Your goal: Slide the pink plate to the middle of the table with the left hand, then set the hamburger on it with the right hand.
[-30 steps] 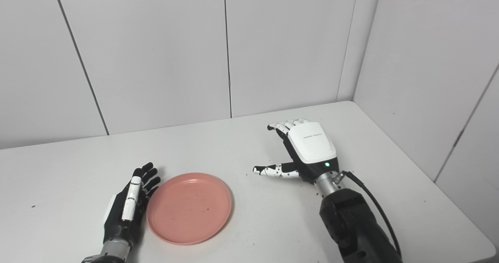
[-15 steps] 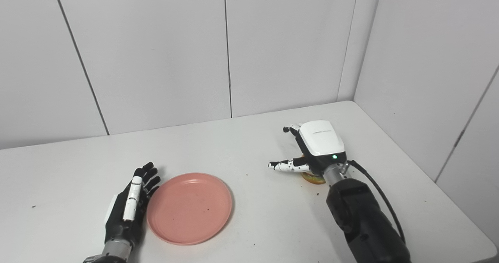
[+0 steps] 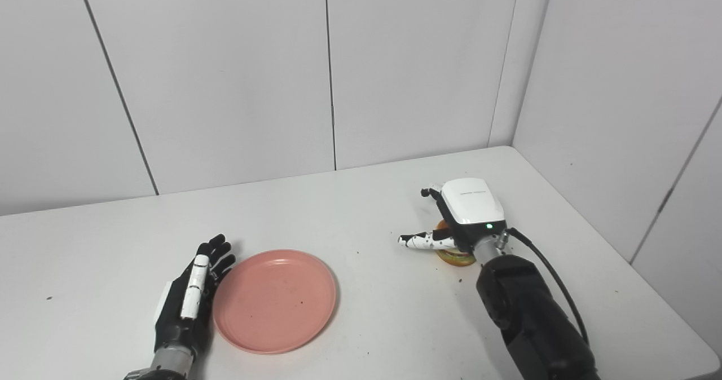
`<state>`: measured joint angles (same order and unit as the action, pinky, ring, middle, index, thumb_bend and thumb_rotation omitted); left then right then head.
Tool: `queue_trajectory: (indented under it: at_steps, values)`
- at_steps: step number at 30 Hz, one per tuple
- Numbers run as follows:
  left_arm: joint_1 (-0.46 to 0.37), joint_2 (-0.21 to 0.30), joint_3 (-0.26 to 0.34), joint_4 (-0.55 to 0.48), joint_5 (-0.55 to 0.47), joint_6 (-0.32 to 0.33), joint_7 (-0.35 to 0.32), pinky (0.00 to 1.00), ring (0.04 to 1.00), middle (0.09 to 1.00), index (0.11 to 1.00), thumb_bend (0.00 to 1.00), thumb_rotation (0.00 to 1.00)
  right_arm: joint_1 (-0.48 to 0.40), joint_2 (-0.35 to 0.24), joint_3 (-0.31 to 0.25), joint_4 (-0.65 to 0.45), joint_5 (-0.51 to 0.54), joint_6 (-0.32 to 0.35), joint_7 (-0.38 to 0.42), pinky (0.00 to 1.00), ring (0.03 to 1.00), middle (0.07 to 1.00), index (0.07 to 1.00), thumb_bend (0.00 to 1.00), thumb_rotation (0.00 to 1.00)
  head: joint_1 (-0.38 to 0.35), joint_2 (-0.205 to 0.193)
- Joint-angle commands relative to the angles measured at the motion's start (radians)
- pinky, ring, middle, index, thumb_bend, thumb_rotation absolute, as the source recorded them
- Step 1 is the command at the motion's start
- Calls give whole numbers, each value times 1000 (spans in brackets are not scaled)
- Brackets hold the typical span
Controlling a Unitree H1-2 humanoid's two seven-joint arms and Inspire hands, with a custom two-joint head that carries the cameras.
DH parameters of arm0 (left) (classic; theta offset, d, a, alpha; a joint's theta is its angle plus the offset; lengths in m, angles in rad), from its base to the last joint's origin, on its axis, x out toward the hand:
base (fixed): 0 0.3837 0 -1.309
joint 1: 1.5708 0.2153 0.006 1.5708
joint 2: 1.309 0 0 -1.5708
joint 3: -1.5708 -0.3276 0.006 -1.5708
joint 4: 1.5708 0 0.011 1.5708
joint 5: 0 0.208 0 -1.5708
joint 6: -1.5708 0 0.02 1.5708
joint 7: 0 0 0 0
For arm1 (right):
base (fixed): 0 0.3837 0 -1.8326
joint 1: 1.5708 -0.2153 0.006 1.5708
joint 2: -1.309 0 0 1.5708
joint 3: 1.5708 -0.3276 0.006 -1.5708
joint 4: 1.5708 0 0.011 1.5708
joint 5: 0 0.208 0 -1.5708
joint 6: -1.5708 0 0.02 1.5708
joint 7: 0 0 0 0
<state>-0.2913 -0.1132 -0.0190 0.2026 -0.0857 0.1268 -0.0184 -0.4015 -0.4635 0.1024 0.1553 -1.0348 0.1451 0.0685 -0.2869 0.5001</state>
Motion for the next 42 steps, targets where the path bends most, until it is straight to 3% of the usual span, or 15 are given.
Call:
queue_trajectory:
  at_steps: [1, 18, 36, 42]
  values:
    - [-3, -8, 1, -11, -4, -3, 1, 892, 873, 881, 821, 672, 835, -53, -34, -4, -21, 5, 30, -7, 727, 739, 750, 730, 838, 805, 1, 1]
    - [1, -5, -2, -37, -3, 29, -2, 907, 877, 889, 833, 652, 852, -39, -57, 12, 4, 56, 65, 11, 763, 748, 753, 740, 815, 795, 1, 9]
    - [-11, -3, 2, -39, -7, 40, -5, 896, 856, 876, 820, 665, 830, -21, -54, 12, 81, 114, 64, -38, 696, 729, 745, 729, 836, 778, 8, 19]
    - [-12, -1, -1, -45, -1, 50, -2, 893, 856, 875, 821, 671, 833, -20, -54, 14, 110, 132, 75, -34, 718, 737, 752, 733, 826, 754, 10, 23]
